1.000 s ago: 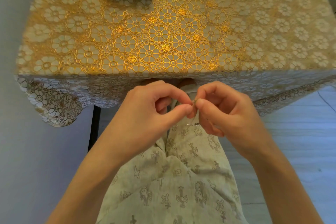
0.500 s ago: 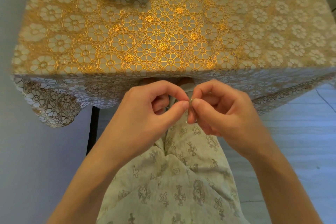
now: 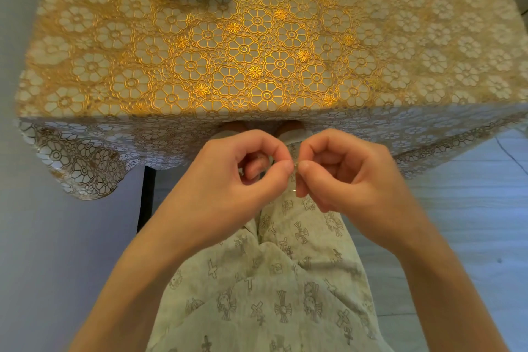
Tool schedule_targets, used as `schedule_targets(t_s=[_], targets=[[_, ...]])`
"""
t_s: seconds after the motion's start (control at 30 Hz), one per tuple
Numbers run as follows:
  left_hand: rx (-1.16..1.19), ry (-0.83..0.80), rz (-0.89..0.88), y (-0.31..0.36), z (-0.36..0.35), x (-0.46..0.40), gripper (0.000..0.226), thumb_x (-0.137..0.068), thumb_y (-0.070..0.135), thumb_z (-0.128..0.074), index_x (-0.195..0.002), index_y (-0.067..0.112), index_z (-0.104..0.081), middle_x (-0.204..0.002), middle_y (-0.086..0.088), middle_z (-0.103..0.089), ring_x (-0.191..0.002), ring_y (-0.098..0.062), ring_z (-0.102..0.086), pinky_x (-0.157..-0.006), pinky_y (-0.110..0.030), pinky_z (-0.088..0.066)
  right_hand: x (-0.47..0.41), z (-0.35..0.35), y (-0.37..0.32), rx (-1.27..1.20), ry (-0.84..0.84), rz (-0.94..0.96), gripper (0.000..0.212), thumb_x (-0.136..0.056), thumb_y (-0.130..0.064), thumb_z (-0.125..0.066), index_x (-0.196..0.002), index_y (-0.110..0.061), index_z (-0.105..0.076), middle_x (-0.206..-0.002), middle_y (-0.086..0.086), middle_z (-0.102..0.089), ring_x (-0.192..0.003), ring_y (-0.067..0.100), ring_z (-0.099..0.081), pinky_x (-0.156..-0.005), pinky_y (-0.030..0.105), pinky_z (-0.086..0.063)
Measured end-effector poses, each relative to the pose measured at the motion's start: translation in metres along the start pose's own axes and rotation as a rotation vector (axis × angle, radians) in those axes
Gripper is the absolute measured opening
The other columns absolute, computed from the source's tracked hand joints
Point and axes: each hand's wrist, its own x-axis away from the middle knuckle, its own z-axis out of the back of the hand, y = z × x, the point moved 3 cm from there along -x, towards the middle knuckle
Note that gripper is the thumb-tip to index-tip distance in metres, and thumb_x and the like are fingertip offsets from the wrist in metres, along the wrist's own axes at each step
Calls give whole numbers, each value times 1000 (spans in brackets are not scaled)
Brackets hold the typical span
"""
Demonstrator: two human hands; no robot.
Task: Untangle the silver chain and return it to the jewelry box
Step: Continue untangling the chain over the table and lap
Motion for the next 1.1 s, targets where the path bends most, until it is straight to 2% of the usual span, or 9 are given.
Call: schedule_targets(t_s=[0.27, 0.33, 0.47, 0.57, 0.73, 0.83, 0.97, 1.03, 1.1], targets=[[49, -27, 17, -1, 3, 0, 8, -74, 32, -61, -75, 24, -64, -52, 12, -35, -48, -2, -33, -49, -10, -30, 1, 1, 0, 130, -21, 22, 5, -76, -10, -58, -72, -11, -58, -58, 5, -60, -47, 3, -48, -47, 15, -38], [35, -59, 16, -1, 4, -1, 8, -74, 30, -60, -75, 23, -64, -51, 12, -34, -48, -3, -32, -49, -10, -30, 2, 0, 0, 168, -42, 20, 5, -76, -12, -58, -71, -13, -58, -60, 7, -60, -50, 7, -49, -48, 17, -39], [-40, -179, 12, 0, 8, -3, 10, -73, 33, -60, -76, 24, -63, -55, 7, -35, -50, -5, -34, -49, -13, -30, 4, 0, -1, 240, -94, 28, 5, -77, -14, -58, -72, -13, -57, -64, 9, -59, -58, 26, -52, -50, 30, -41], [-99, -210, -14, 2, 9, -5, 8, -73, 33, -60, -75, 26, -63, -58, 5, -37, -52, -6, -35, -49, -16, -30, 3, 1, -2, 257, -98, 38, 5, -77, -14, -57, -73, -14, -57, -66, 9, -59, -62, 29, -54, -55, 40, -43], [-203, -214, -52, 5, 10, -8, 12, -68, 37, -61, -76, 27, -62, -57, 8, -39, -50, -5, -35, -49, -16, -29, 3, 1, -2, 302, -101, 53, 3, -77, -15, -57, -73, -15, -57, -68, 7, -60, -63, 28, -55, -56, 45, -45], [-203, -208, -58, 5, 10, -8, 20, -65, 42, -59, -77, 27, -63, -58, 8, -40, -50, -4, -35, -49, -17, -29, 3, 1, 0, 309, -94, 63, 4, -76, -21, -57, -74, -17, -56, -69, 7, -59, -61, 26, -54, -52, 40, -44], [-41, -198, -26, 1, 8, -5, 18, -67, 42, -60, -75, 26, -63, -56, 9, -36, -50, -5, -33, -49, -15, -30, 4, 0, 2, 202, -77, 60, 9, -73, -26, -55, -75, -17, -55, -70, 10, -57, -58, 25, -49, -48, 23, -38], [71, -179, 11, 0, 7, -3, 12, -69, 33, -66, -73, 22, -64, -54, 11, -34, -49, -6, -31, -47, -11, -29, 4, 0, 3, 135, -75, 45, 5, -74, -19, -57, -74, -15, -54, -70, 8, -57, -55, 17, -47, -50, 18, -38], [135, -178, 14, -1, 5, 0, 14, -68, 33, -66, -72, 20, -64, -54, 12, -33, -50, -6, -31, -47, -10, -29, 4, -1, 4, 90, -86, 37, 9, -73, -21, -57, -75, -13, -54, -69, 5, -57, -54, 7, -47, -51, 15, -38]])
